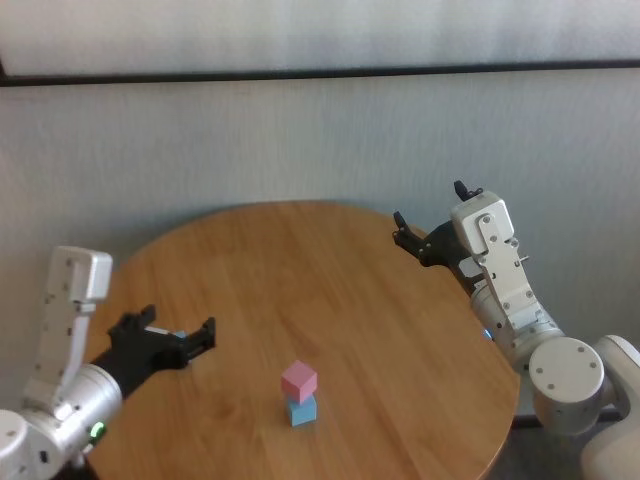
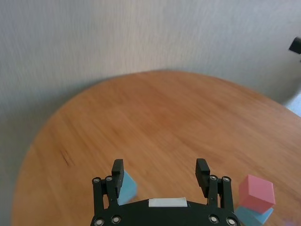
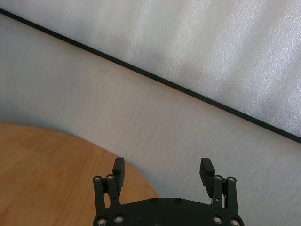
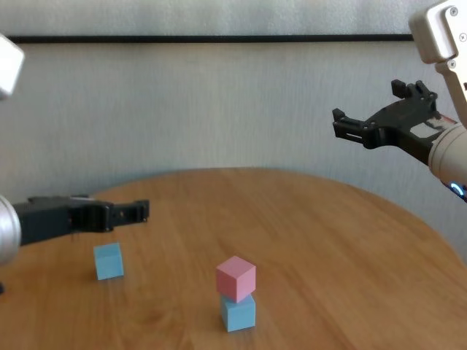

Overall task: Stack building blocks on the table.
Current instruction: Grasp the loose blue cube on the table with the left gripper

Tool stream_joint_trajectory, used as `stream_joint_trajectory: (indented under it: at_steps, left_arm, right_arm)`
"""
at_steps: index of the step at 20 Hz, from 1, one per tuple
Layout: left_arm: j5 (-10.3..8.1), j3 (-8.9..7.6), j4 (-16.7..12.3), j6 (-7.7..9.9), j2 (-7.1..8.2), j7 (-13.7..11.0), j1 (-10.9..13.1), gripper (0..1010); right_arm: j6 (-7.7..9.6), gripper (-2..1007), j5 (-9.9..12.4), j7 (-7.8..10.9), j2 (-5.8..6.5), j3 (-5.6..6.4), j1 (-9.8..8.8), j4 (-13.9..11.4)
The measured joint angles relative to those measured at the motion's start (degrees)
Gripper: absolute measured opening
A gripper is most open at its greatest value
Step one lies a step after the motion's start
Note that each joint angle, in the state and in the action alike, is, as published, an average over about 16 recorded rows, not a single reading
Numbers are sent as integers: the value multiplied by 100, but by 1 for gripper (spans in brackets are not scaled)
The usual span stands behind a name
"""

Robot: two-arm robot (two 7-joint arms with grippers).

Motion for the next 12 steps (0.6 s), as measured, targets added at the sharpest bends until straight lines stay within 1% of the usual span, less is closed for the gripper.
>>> stream_joint_trajectory:
  at_steps: [3, 5, 8, 12]
  left_arm:
    - [76, 50, 14, 247, -134, 174, -13, 1000]
    - [159, 91, 57, 377, -214, 282, -46, 1000]
    - [305, 154, 167, 519, -319, 422, -124, 1000]
    - [529, 236, 369, 648, -416, 571, -272, 999]
  right_arm:
    - [20, 1004, 8, 2, -1, -2, 1, -6]
    - [30, 1005, 12, 2, -2, -3, 1, -9]
    - [43, 1004, 17, 3, -3, -5, 2, -12]
    - [55, 1004, 21, 4, -5, -6, 4, -16]
